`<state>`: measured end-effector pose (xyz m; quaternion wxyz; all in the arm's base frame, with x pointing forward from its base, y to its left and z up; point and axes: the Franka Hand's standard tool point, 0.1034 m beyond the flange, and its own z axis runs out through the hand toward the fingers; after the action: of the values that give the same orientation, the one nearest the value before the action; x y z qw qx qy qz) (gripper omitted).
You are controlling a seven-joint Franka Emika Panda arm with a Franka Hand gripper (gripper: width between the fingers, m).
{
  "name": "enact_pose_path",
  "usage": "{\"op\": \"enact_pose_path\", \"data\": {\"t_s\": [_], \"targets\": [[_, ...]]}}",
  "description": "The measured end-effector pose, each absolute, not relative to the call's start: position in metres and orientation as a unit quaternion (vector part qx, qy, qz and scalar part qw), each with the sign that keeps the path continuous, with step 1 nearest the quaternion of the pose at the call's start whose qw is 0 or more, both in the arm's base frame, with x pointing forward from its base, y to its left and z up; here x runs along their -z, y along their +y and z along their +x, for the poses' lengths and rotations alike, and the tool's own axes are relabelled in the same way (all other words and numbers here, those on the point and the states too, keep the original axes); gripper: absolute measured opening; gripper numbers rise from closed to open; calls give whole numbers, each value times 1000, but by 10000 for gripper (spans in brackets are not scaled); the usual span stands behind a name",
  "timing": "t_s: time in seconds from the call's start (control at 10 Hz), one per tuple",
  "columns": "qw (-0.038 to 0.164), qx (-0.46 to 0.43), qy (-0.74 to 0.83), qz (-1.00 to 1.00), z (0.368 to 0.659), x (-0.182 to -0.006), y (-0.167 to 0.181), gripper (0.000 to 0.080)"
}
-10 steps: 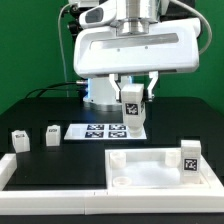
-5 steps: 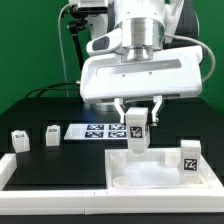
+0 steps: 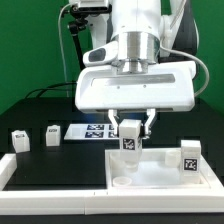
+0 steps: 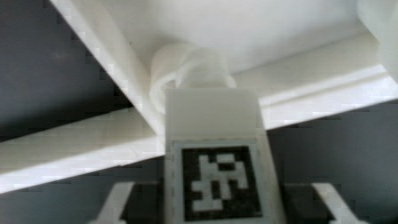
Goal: Assemble square table
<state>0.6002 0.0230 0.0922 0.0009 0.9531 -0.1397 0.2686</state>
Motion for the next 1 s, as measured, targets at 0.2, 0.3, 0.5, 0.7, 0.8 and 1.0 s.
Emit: {"op": "enact_pose_path", "data": {"t_s": [0.2, 0.3, 0.5, 0.7, 0.8, 1.0], "targets": [[6, -273, -132, 953, 610, -90, 20, 291], [9, -273, -128, 953, 611, -90, 18, 291], [8, -274, -128, 953, 614, -92, 19, 291], [9, -273, -131, 953, 612, -90, 17, 291], [12, -280, -129, 951, 613, -89, 15, 291], [15, -292, -121, 949, 615, -89, 13, 291]]}}
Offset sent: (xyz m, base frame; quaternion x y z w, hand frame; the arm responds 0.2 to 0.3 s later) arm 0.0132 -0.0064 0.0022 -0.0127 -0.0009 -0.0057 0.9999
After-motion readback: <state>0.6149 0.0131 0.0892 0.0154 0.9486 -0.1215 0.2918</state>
